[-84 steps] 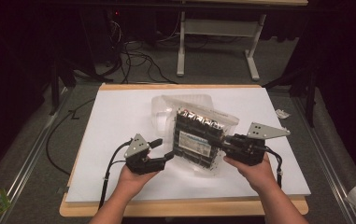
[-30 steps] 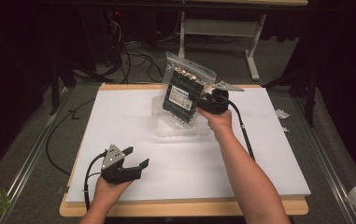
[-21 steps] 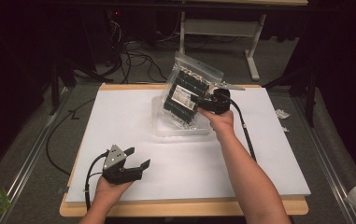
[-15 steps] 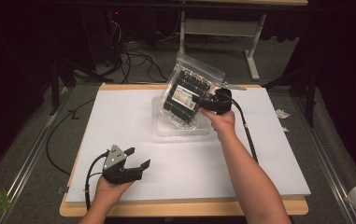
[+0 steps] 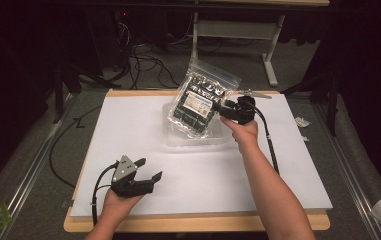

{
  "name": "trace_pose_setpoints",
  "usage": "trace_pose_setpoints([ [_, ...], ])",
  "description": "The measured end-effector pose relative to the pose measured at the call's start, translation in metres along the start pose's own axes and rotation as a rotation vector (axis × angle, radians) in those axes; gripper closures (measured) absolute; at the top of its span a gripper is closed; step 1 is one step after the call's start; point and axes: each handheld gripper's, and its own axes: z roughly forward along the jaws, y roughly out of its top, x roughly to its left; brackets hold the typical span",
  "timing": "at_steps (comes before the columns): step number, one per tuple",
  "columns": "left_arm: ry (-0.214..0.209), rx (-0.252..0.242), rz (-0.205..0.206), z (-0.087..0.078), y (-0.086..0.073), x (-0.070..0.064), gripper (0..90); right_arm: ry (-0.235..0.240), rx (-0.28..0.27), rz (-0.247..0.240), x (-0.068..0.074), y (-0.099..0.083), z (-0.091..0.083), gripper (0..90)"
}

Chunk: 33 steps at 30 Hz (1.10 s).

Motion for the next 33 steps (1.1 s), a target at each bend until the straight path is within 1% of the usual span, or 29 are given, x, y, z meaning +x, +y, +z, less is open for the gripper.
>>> trace_pose_setpoints([
  [2, -0.001, -0.001, 0.002, 0.0, 0.0, 0.0, 24.9, -0.001, -0.002, -0.006, 0.0, 0.001, -0.004, 31.6],
  [3, 0.0, 0.0, 0.006, 0.001, 0.0, 0.0, 24.9, -0.009, -0.004, -0.018, 0.001, 0.003, -0.01, 31.2],
  [5, 0.002, -0.003, 0.007, 0.001, 0.0, 0.0, 24.9, -0.016, -0.017, -0.027, 0.001, 0.003, -0.016, 31.6],
  [6, 0.002, -0.003, 0.007, 0.001, 0.0, 0.0, 24.9, -0.016, -0.017, -0.027, 0.001, 0.003, -0.016, 31.6],
  [7, 0.002, -0.003, 0.007, 0.0, 0.0, 0.0, 24.9, -0.019, -0.022, -0.024, -0.001, 0.003, -0.021, 31.5],
  [8, 0.002, -0.003, 0.007, 0.0, 0.0, 0.0, 24.9, -0.019, -0.022, -0.024, -0.001, 0.003, -0.021, 31.5],
  [9, 0.002, -0.003, 0.009, -0.001, 0.001, -0.001, 24.9, -0.024, -0.024, -0.033, -0.002, 0.002, -0.026, 31.5],
  [10, 0.002, -0.003, 0.009, -0.001, 0.001, -0.001, 24.9, -0.024, -0.024, -0.033, -0.002, 0.002, -0.026, 31.5],
  [11, 0.001, -0.005, 0.009, -0.001, 0.001, -0.002, 24.9, -0.029, -0.023, -0.045, -0.002, 0.001, -0.033, 31.0],
  [12, 0.001, -0.005, 0.009, -0.001, 0.001, -0.002, 24.9, -0.029, -0.023, -0.045, -0.002, 0.001, -0.033, 31.0],
  [13, 0.001, -0.004, 0.011, 0.0, 0.001, -0.002, 24.9, -0.025, -0.031, -0.06, 0.0, 0.0, -0.04, 31.1],
  [14, 0.001, -0.004, 0.011, 0.0, 0.001, -0.002, 24.9, -0.025, -0.031, -0.06, 0.0, 0.0, -0.04, 31.1],
  [15, 0.0, 0.001, 0.014, 0.0, 0.001, -0.003, 24.9, -0.021, -0.032, -0.083, 0.002, -0.002, -0.046, 31.2],
  [16, 0.0, 0.001, 0.014, 0.0, 0.001, -0.003, 24.9, -0.025, -0.03, -0.092, 0.004, -0.003, -0.049, 31.2],
  [17, 0.0, 0.005, 0.014, 0.001, 0.0, -0.003, 24.9, -0.023, -0.032, -0.102, 0.005, -0.003, -0.051, 31.2],
  [24, -0.002, 0.011, 0.024, 0.004, 0.001, -0.005, 25.0, -0.017, -0.037, -0.112, 0.008, -0.005, -0.059, 31.3],
  [27, 0.001, 0.016, 0.026, 0.004, 0.0, -0.004, 25.0, -0.008, -0.037, -0.128, 0.01, -0.008, -0.062, 31.2],
  [30, 0.007, 0.013, 0.025, 0.004, 0.0, -0.003, 24.9, 0.006, -0.046, -0.138, 0.014, -0.015, -0.072, 30.0],
  [33, 0.013, 0.014, 0.038, 0.002, -0.001, -0.003, 25.0, 0.008, -0.052, -0.153, 0.018, -0.025, -0.084, 28.1],
])
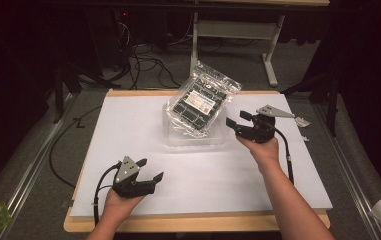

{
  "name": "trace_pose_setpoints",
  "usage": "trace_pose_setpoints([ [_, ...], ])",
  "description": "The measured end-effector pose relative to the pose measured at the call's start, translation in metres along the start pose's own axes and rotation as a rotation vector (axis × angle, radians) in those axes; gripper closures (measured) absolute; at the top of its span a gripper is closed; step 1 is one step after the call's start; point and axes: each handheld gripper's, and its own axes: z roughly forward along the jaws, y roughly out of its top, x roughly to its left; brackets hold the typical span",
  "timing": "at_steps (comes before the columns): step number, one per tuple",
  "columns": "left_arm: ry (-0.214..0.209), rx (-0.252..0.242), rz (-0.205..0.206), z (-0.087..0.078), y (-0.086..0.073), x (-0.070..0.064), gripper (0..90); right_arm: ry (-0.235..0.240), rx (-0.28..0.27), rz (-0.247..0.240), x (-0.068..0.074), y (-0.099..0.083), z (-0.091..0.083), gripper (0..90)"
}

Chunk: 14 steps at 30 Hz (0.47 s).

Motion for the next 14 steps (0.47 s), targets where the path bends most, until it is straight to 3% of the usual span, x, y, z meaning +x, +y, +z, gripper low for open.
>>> trace_pose_setpoints([
  [3, 0.011, 0.008, 0.012, -0.001, -0.001, 0.0, 24.9, -0.002, -0.007, -0.024, 0.008, -0.017, -0.021, 26.8],
  [4, 0.017, 0.013, 0.014, -0.001, -0.002, 0.001, 24.8, -0.006, -0.003, -0.04, 0.012, -0.03, -0.035, 26.1],
  [5, 0.017, 0.013, 0.014, -0.001, -0.002, 0.001, 24.7, -0.006, -0.003, -0.04, 0.012, -0.03, -0.035, 26.1],
  [8, 0.025, 0.024, 0.017, 0.0, -0.003, 0.002, 24.4, -0.031, 0.005, -0.077, 0.019, -0.061, -0.063, 23.8],
  [10, 0.026, 0.028, 0.014, 0.001, -0.004, 0.003, 24.1, -0.039, 0.015, -0.1, 0.021, -0.072, -0.07, 22.3],
  [14, 0.031, 0.025, 0.002, 0.002, -0.003, 0.004, 24.1, -0.059, 0.041, -0.111, 0.022, -0.077, -0.073, 21.8],
])
